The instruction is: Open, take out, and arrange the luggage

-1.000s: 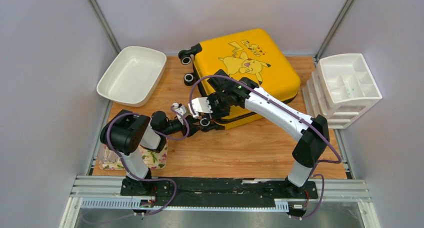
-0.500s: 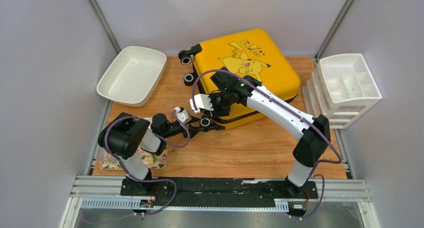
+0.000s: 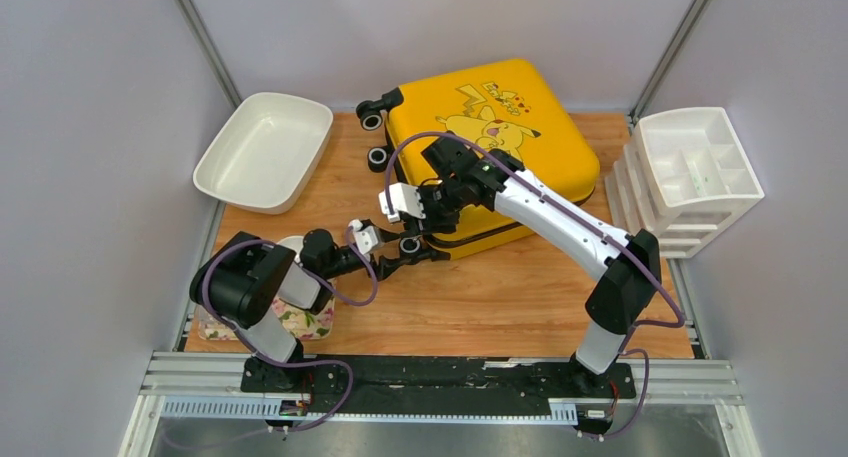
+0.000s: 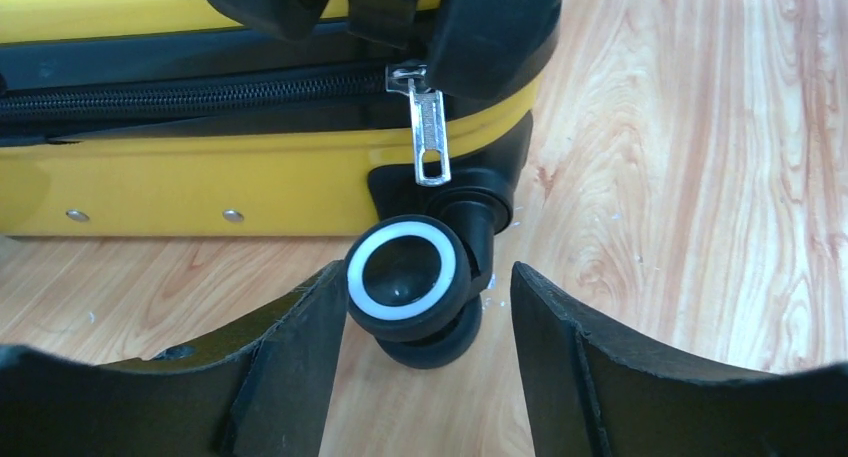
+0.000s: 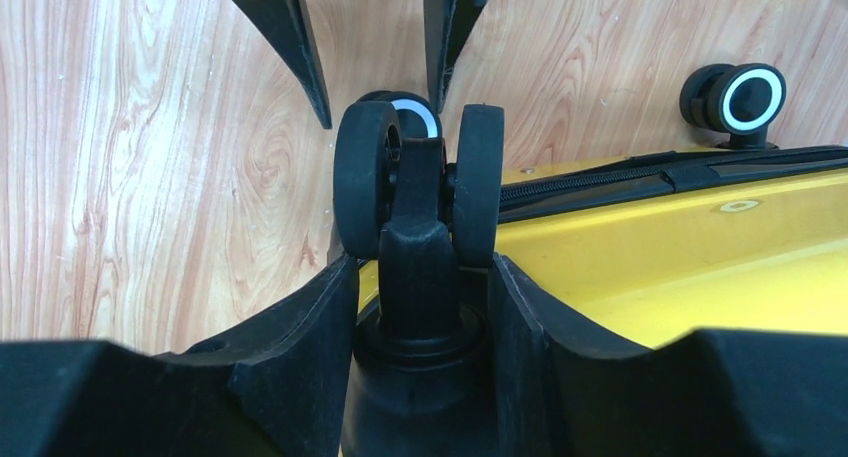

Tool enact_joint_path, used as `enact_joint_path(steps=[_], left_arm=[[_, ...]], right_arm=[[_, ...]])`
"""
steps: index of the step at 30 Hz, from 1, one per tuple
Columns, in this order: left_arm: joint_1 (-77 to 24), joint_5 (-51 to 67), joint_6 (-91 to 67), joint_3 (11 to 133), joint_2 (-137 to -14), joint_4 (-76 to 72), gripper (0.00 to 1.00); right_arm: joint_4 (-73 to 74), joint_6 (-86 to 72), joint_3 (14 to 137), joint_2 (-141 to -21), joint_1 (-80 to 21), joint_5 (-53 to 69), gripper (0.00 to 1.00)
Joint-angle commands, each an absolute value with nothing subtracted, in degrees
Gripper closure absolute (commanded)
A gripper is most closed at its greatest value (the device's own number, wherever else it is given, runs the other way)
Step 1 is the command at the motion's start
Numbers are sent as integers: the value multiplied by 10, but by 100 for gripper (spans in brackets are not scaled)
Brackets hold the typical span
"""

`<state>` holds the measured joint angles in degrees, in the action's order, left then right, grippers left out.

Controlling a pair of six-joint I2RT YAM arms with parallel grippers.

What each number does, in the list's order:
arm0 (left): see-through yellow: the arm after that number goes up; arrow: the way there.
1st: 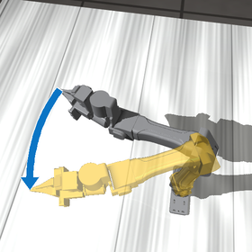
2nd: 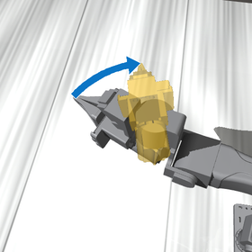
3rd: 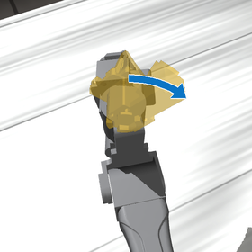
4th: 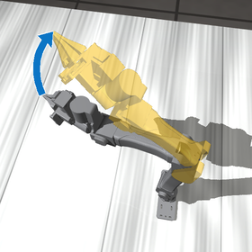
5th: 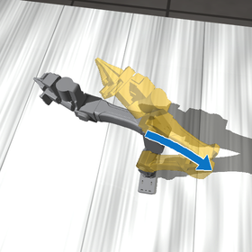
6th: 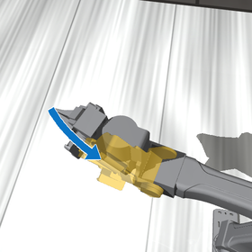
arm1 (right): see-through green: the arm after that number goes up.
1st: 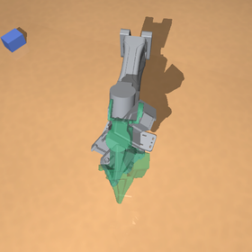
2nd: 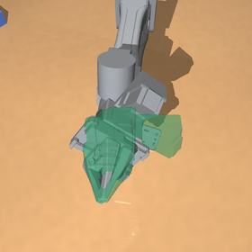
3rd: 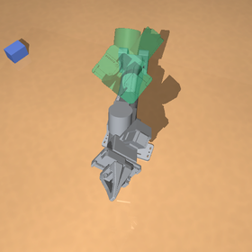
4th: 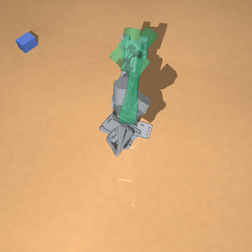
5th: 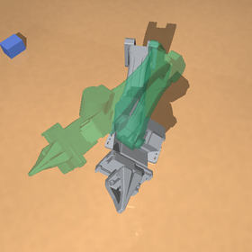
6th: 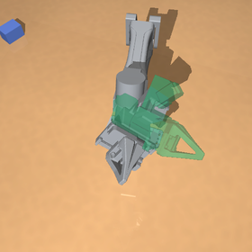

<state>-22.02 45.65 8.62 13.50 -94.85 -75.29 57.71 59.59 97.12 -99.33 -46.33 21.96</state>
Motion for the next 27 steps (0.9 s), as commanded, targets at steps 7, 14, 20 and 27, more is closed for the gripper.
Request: enact_joint_path(steps=[7, 14, 20, 27], left_arm=[[-159, 521, 25, 69, -882, -955, 18], [-82, 637, -17, 48, -797, -953, 16], [-49, 686, -61, 47, -734, -934, 16], [-37, 699, 38, 59, -662, -760, 15]], right_arm=[[640, 545, 1029, -988, -497, 173, 2], [620, 547, 1013, -962, -515, 150, 0], [642, 559, 1079, -1025, -518, 146, 0], [647, 584, 1110, -1091, -522, 134, 1]])
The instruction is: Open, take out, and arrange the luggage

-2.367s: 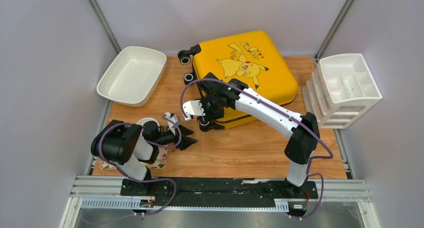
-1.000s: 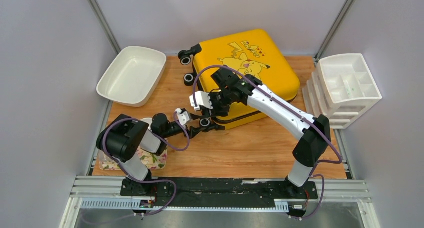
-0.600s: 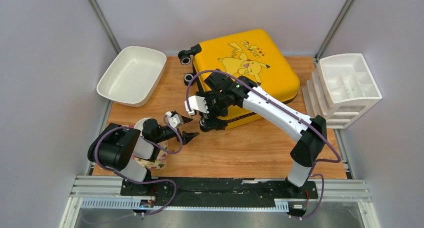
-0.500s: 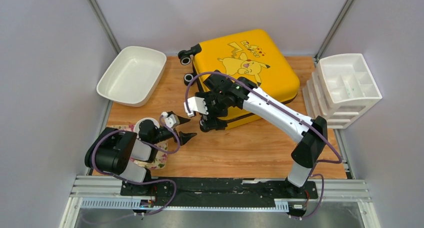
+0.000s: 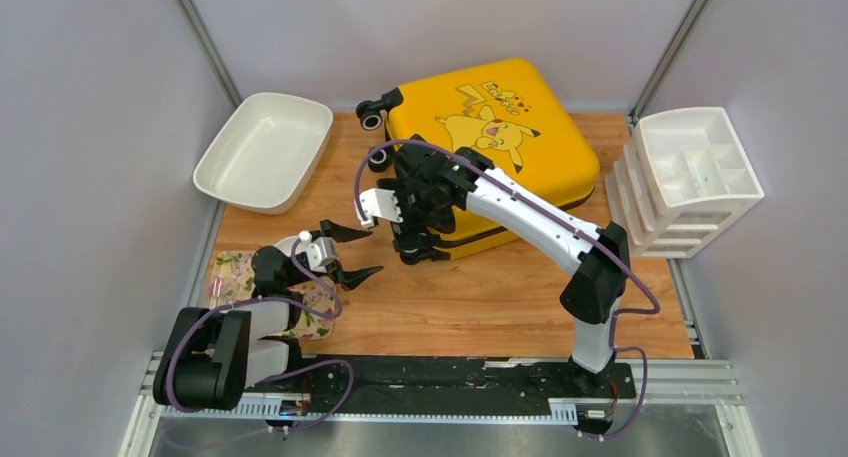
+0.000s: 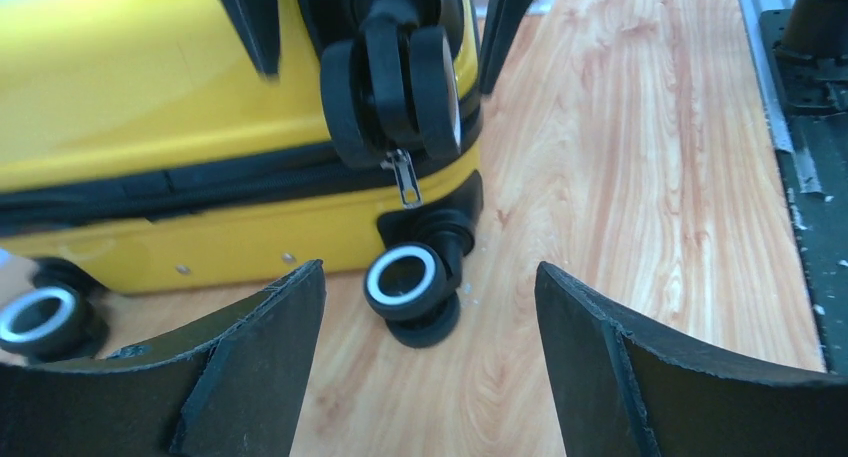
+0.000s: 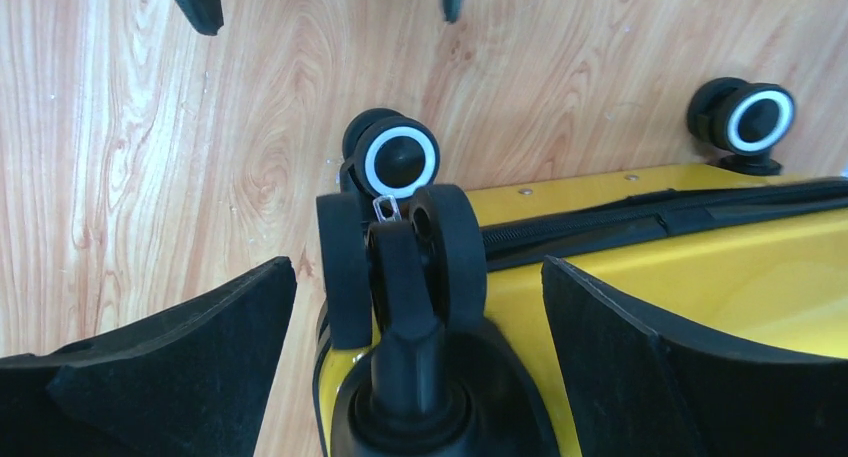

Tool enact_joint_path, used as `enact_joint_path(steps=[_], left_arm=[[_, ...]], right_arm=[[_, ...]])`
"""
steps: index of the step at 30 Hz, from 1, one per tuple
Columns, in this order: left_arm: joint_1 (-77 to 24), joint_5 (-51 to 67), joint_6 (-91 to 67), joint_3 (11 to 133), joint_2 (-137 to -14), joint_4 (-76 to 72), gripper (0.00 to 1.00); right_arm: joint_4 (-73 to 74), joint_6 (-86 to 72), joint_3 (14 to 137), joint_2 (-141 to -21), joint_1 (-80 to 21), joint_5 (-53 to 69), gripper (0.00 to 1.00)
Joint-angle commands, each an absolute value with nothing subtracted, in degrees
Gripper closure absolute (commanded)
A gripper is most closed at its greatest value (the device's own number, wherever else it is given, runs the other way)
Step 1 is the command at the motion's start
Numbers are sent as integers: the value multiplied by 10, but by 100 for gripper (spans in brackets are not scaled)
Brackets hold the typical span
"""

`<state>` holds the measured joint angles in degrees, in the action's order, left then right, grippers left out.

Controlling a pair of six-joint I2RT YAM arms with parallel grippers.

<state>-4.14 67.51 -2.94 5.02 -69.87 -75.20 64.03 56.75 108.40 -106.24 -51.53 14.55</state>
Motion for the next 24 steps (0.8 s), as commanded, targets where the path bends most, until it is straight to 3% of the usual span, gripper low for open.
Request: enact_joint_path(steps=[1, 5, 8, 9, 11, 12, 13, 24], left_arm=[[-37, 686, 65, 58, -660, -745, 15], [-38, 650, 82, 47, -691, -789, 15], [-40, 628, 44, 40, -757, -913, 15], [-41, 621, 34, 43, -777, -936, 14], [-45, 603, 25, 61, -812, -953, 14], [-54, 597, 32, 67, -820, -953, 15], [-61, 590, 47, 75, -828, -953, 16], [-168, 505, 104, 126, -911, -954, 32]], right_arm=[[653, 591, 1110, -1095, -522, 135, 2], [650, 598, 1093, -1100, -525, 137, 5], [646, 595, 1093, -1102, -528, 141, 17], [648, 594, 1096, -1103, -529, 142, 35], [656, 595, 1102, -1102, -529, 142, 56], [659, 598, 1106, -1100, -529, 135, 85], [665, 597, 1112, -1100, -529, 134, 100], [679, 581, 1126, -1085, -527, 142, 100]])
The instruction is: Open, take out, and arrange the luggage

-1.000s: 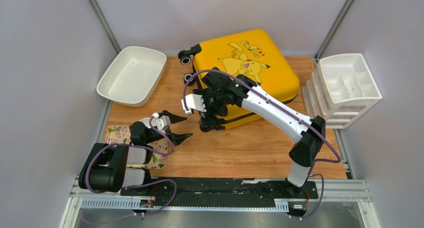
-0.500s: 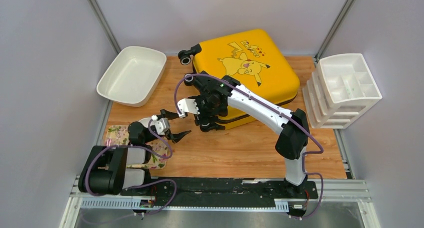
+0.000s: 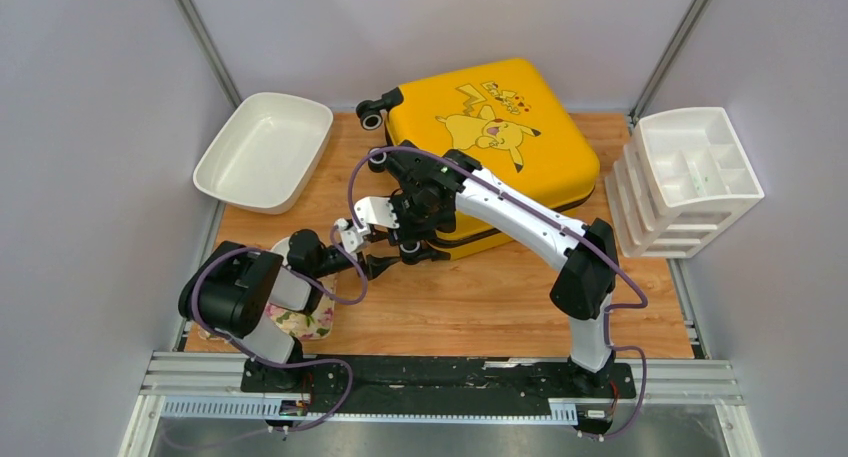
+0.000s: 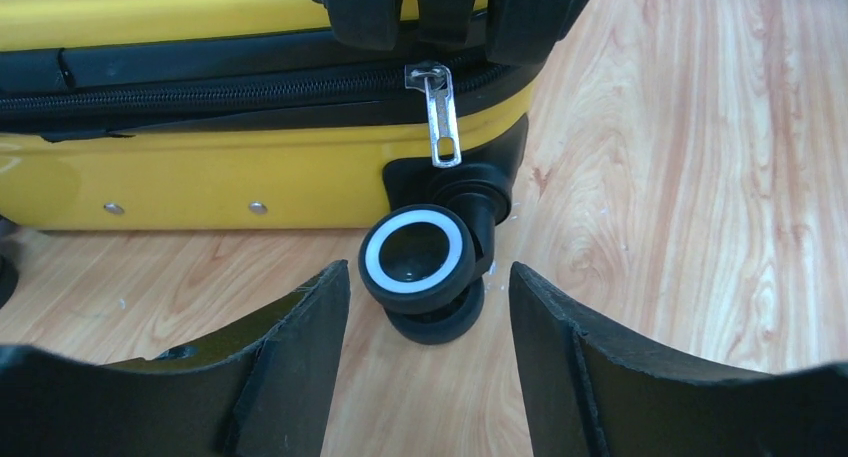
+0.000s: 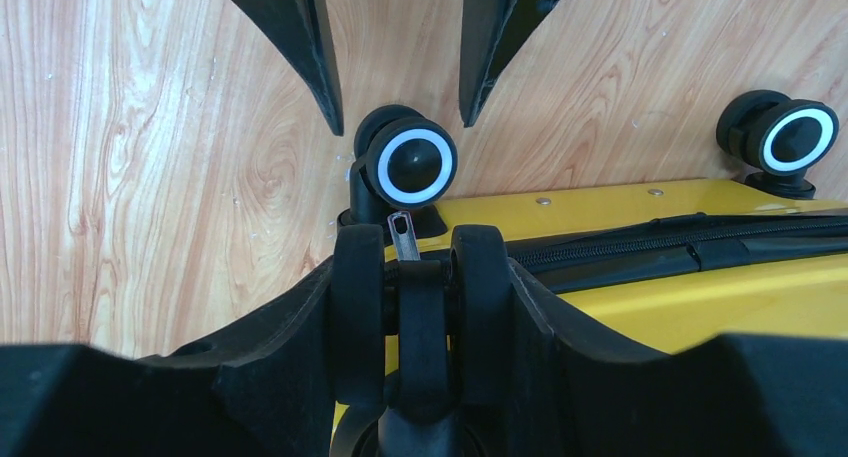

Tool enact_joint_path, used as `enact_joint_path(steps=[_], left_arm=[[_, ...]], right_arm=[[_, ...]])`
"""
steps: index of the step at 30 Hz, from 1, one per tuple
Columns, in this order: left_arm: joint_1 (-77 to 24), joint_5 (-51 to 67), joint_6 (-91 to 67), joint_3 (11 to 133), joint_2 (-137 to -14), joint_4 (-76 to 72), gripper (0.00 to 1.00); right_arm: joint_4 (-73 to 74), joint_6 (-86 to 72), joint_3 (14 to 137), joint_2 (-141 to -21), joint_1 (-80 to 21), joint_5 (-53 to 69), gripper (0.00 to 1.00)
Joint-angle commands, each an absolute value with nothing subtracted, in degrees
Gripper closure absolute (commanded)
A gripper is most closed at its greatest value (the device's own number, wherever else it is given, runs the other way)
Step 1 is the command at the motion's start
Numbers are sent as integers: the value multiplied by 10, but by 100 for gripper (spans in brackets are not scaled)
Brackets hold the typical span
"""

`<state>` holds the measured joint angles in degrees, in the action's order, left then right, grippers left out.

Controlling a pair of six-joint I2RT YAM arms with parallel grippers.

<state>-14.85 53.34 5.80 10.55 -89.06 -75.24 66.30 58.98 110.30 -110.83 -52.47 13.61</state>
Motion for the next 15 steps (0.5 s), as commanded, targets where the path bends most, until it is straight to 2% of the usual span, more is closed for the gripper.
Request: enact_joint_path(steps=[1, 15], left_arm=[[-178, 494, 113, 127, -918, -954, 33], [-251, 412, 181, 163, -960, -955, 41]], right_arm=[[677, 578, 1128, -1084, -527, 143, 100], [648, 546, 1132, -1090, -519, 145, 100]])
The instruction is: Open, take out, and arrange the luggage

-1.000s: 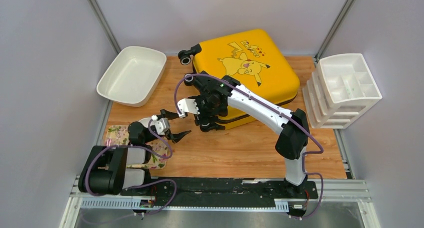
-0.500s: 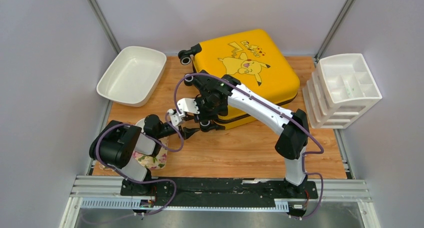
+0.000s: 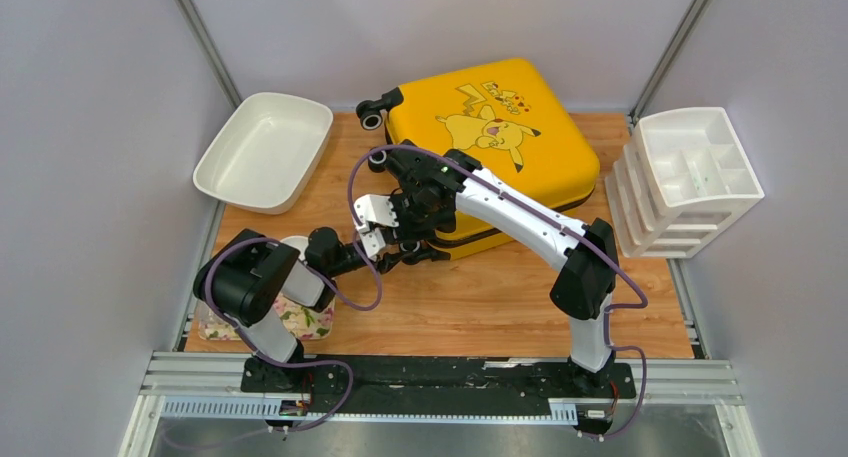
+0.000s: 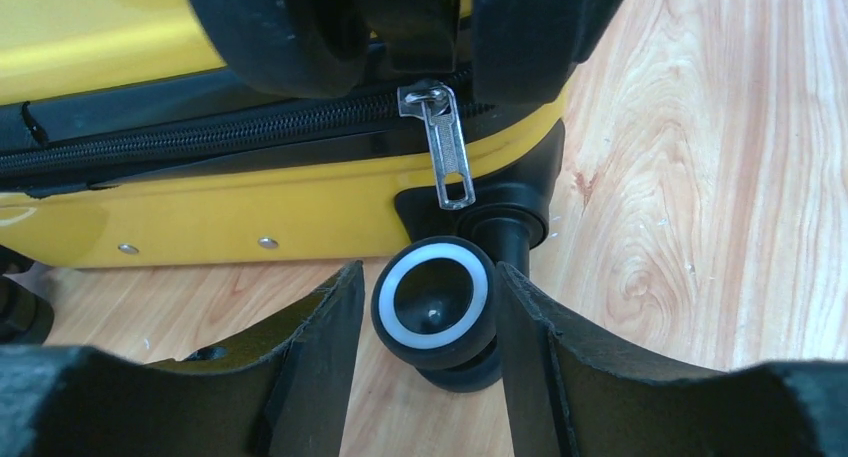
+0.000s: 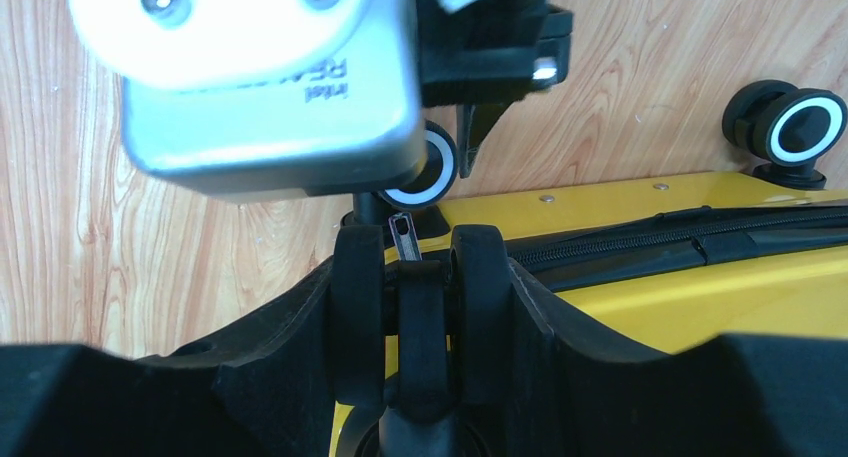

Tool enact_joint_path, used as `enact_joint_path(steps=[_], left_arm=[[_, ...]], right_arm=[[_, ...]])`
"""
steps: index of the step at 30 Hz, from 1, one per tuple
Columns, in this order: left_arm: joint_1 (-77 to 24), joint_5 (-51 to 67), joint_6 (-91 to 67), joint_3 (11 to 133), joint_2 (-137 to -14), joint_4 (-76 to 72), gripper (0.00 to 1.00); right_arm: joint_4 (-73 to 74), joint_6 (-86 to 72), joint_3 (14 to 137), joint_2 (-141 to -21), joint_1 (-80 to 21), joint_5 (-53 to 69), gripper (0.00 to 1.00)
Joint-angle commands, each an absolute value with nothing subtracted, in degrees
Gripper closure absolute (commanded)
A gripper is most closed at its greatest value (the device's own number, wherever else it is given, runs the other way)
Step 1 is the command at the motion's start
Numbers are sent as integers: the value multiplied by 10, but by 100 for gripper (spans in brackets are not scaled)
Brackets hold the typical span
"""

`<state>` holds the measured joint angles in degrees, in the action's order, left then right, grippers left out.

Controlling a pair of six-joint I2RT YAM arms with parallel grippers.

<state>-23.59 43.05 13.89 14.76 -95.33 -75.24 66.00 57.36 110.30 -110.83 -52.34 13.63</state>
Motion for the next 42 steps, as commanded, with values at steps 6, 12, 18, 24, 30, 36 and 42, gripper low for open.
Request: enact_joint_path(steps=[6, 12, 18, 24, 30, 36, 42], left_arm=[[-275, 385, 205, 168, -961, -956, 45], [-294, 360, 211, 173, -957, -957, 45], [-314, 323, 218, 189, -962, -956, 46], [-330, 309, 227, 185, -958, -957, 52], [-338, 282, 221, 171, -940, -956, 54], [-345, 265, 208, 147, -923, -957, 50], [-345, 242, 199, 123, -899, -958, 46]], right_arm=[[642, 542, 1128, -1089, -519, 147, 100], [637, 541, 1121, -1087, -518, 149, 100], [634, 538, 1114, -1085, -518, 151, 100], [634, 538, 1115, -1087, -518, 153, 100], [633, 535, 1107, -1082, -518, 154, 100], [625, 525, 1116, -1085, -519, 161, 100], [621, 524, 1119, -1080, -519, 186, 100]])
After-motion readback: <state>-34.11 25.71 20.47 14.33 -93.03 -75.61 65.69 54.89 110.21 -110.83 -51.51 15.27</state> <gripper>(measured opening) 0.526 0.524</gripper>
